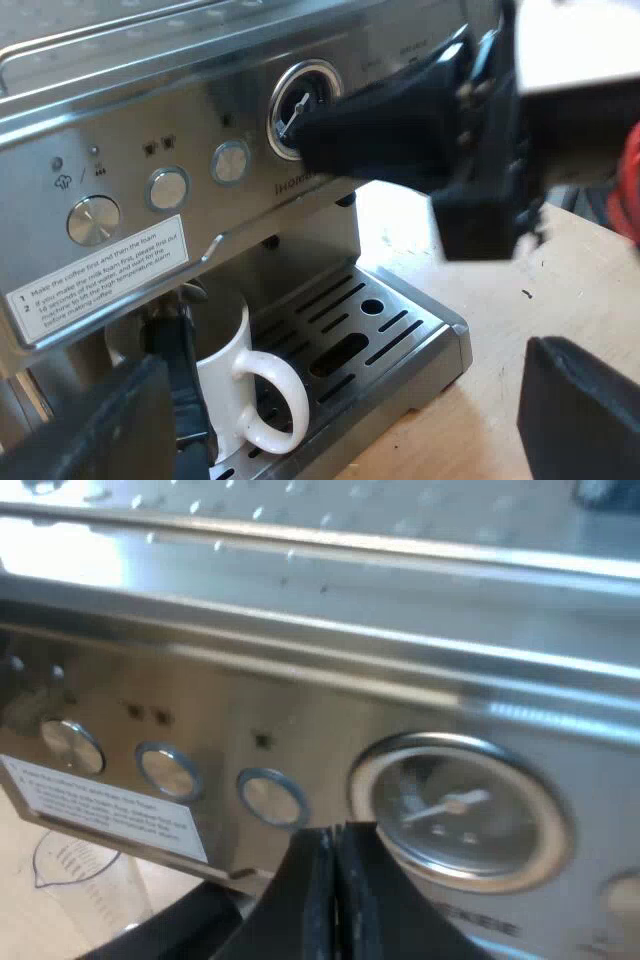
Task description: Place mug into machine
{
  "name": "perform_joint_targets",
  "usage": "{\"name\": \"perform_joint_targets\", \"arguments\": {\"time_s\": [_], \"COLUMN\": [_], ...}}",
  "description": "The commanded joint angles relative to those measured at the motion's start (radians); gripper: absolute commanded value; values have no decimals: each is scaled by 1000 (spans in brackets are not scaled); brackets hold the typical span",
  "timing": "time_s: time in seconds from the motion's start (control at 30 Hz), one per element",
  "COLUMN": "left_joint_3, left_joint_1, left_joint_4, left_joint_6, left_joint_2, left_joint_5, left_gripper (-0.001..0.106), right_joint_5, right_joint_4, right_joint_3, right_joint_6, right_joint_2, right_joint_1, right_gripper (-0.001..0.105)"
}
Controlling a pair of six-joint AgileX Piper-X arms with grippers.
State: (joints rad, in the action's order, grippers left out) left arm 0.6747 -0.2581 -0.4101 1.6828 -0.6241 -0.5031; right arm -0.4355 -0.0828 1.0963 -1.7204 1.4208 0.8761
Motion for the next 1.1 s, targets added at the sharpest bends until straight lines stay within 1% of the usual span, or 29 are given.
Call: {"name": "perform_joint_targets", "arguments": {"time_s": [0.03,0.1,0.13,0.17,0.2,0.27,0.3,0.33,0.37,0.4,0.43,0.5,0.53,0.57,0.63,0.7,0.73,0.77,0.8,0.83,0.87,0.93,0.97,1.0,1.03,1.1], "left_joint_3": [7,7,7,7,7,7,7,7,7,7,7,7,7,7,7,7,7,7,7,7,7,7,7,7,7,9], "left_joint_1": [-3,-3,-3,-3,-3,-3,-3,-3,-3,-3,-1,3,3,2,2,16,34,62,78,114,142,185,193,201,234,260], "left_joint_4": [18,18,18,18,16,15,15,15,13,13,13,13,13,13,13,13,13,13,13,13,13,13,13,13,13,11], "left_joint_6": [24,24,24,26,25,25,25,25,25,25,25,25,25,25,25,48,86,108,111,111,109,110,110,110,110,110], "left_joint_2": [1,1,1,1,1,1,1,1,1,1,1,1,1,1,1,1,1,-5,-6,-10,-12,-12,-12,-12,-12,-12], "left_joint_5": [-10,-10,-10,-10,-10,-10,-10,-10,-8,-8,-4,1,3,22,25,25,25,18,8,-15,-25,-25,-25,-25,-25,-25], "left_gripper": [72,72,72,72,72,72,72,72,72,72,72,72,72,72,72,72,72,72,72,72,72,72,72,72,72,72], "right_joint_5": [-1,-1,-1,-1,1,7,7,7,9,14,28,34,43,60,80,97,105,110,113,130,159,198,208,215,216,216], "right_joint_4": [-68,-96,-109,-127,-133,-159,-164,-177,-187,-196,-212,-234,-247,-268,-298,-326,-342,-354,-359,-369,-375,-378,-378,-378,-378,-378], "right_joint_3": [9,9,9,9,9,9,9,9,9,9,9,9,9,9,9,9,9,9,9,9,9,9,9,9,9,9], "right_joint_6": [-4,-4,-4,-4,-4,-4,-4,-4,-4,-4,-6,-6,-6,-6,-6,-4,-4,-4,-4,-4,-4,-4,-4,-4,-4,-4], "right_joint_2": [-48,-66,-80,-93,-98,-123,-128,-137,-143,-146,-147,-147,-147,-147,-147,-147,-147,-147,-147,-147,-147,-147,-147,-147,-147,-147], "right_joint_1": [1,1,1,1,1,1,1,1,1,1,1,-4,-6,-17,-39,-66,-84,-107,-119,-142,-166,-200,-207,-221,-244,-275], "right_gripper": [0,4,10,20,24,54,61,75,83,86,88,87,86,85,85,85,85,85,85,85,85,85,85,85,85,85]}}
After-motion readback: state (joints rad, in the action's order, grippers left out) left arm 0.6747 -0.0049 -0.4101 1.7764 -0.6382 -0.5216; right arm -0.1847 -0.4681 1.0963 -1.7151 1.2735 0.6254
